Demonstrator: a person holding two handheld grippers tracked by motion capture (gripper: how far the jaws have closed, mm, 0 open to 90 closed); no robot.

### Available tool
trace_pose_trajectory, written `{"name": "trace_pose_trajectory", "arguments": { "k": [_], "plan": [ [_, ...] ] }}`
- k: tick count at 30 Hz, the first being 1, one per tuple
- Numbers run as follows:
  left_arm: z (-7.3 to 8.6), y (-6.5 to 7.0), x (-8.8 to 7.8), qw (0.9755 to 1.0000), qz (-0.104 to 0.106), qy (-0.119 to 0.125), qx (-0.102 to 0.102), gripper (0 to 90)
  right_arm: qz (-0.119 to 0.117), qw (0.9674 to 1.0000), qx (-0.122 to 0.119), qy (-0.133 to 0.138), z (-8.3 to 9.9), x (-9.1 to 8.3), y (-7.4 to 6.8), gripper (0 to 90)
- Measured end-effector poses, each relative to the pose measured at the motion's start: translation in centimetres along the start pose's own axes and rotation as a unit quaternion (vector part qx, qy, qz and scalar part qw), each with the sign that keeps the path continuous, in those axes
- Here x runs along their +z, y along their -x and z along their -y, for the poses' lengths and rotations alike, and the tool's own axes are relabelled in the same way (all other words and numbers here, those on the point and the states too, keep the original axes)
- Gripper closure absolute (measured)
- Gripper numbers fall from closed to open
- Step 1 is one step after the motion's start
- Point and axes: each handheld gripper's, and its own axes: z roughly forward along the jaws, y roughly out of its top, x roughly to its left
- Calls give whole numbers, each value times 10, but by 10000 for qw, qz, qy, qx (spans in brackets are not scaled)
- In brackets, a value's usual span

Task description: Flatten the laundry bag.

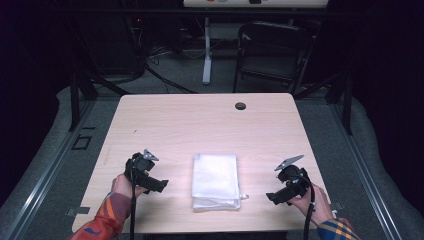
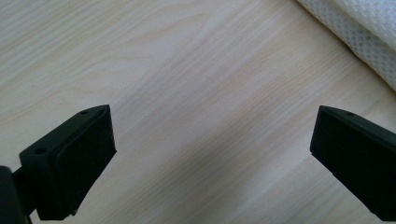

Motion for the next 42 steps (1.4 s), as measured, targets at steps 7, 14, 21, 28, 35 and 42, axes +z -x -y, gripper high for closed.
{"name": "trace_pose_trajectory", "arguments": {
  "k": [7,14,21,28,35,42],
  "plan": [
    [-2,9,-3,9998,123,98,146,0,-44,10000,20,24,-1,0,-1,0],
    [-6,18,-7,9988,370,183,271,0,-143,9999,19,-85,-1,2,-2,0],
    [-12,31,-10,9971,524,335,432,0,-179,9996,-40,-195,-3,4,-4,0],
    [-20,46,-7,9938,770,317,732,0,-267,9994,-48,-210,-3,5,-4,8],
    [-27,59,-5,9894,911,422,1048,6,-308,9993,-30,-192,-4,8,-7,10],
    [-33,69,-2,9874,945,457,1185,0,-310,9991,-78,-291,-5,9,-7,16]
  ]
}}
